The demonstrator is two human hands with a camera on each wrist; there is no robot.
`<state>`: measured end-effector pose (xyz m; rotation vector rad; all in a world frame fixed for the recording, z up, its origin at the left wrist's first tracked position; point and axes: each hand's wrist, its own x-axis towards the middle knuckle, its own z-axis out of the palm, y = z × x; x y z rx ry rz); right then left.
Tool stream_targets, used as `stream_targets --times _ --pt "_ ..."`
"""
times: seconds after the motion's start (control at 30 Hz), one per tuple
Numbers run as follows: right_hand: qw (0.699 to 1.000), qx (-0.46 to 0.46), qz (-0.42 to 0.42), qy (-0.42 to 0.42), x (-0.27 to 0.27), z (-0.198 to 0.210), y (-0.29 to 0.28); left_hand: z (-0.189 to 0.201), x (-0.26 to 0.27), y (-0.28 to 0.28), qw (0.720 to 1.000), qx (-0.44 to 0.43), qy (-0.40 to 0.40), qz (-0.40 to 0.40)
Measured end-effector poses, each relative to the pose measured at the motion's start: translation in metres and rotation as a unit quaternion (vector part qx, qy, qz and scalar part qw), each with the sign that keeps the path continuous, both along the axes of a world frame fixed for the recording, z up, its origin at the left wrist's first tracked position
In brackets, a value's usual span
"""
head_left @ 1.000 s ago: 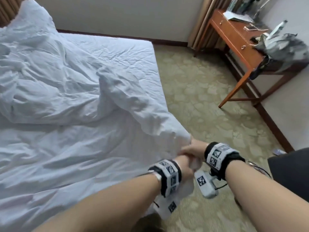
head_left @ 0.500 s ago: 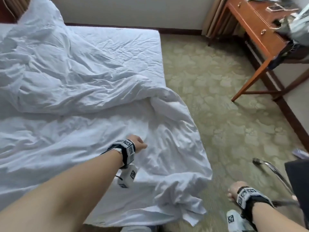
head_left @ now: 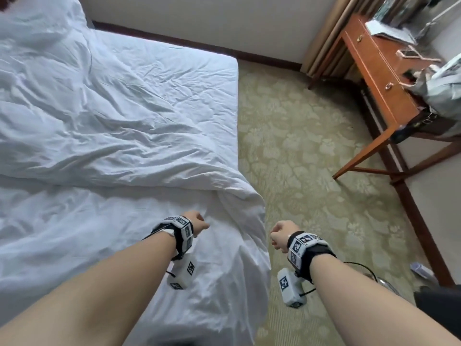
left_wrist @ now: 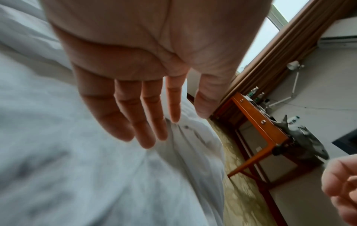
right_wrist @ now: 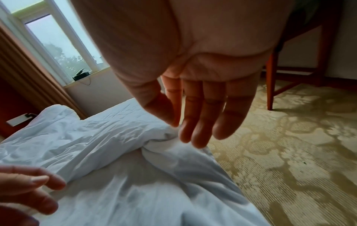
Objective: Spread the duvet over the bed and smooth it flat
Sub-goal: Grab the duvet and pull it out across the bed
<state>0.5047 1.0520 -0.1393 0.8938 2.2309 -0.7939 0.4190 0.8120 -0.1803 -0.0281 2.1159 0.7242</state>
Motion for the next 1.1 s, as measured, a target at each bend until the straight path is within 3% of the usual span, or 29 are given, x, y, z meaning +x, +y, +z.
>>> stream_targets --times 0.27,0.47,0.6,0.7,0.77,0.8,0.9,1.03,1.07,1.1 --pt "0.989 0.033 0.144 -0.01 -0.108 0.018 -0.007 0.008 -0.067 -0.012 0.993 0.02 0.004 0.116" --pt "0.956 0.049 0.289 -0.021 -0.201 -0.032 -0.021 -0.013 -0.1 -0.008 0.963 0.012 -0.019 0.27" --pt "0.9 0.054 0.433 0.001 -0.259 -0.092 -0.038 -0.034 -0.119 0.001 0.888 0.015 -0.055 0.457" --pt "0.843 0.014 0.538 0.017 -0.298 -0.126 -0.037 -0.043 -0.128 0.02 0.816 0.006 -0.078 0.573" --pt "0.823 -0.004 0.568 0.029 -0.327 -0.131 -0.017 -0.044 -0.14 0.042 0.76 0.02 -0.09 0.644" --pt "0.826 -0.004 0.563 0.03 -0.343 -0.129 -0.002 -0.046 -0.148 0.052 0.734 0.021 -0.091 0.673" --pt "0.862 -0.02 0.506 0.016 -0.398 -0.104 0.065 -0.028 -0.187 0.09 0.696 0.022 -0.101 0.71" --pt "0.879 -0.071 0.472 0.017 -0.447 -0.067 0.14 -0.023 -0.273 0.119 0.6 0.14 -0.034 0.787" --pt "0.871 -0.098 0.482 0.001 -0.447 -0.059 0.149 -0.015 -0.297 0.128 0.601 0.151 -0.024 0.784" --pt "0.861 -0.119 0.494 -0.016 -0.445 -0.051 0.154 -0.005 -0.32 0.137 0.626 0.153 -0.015 0.765"
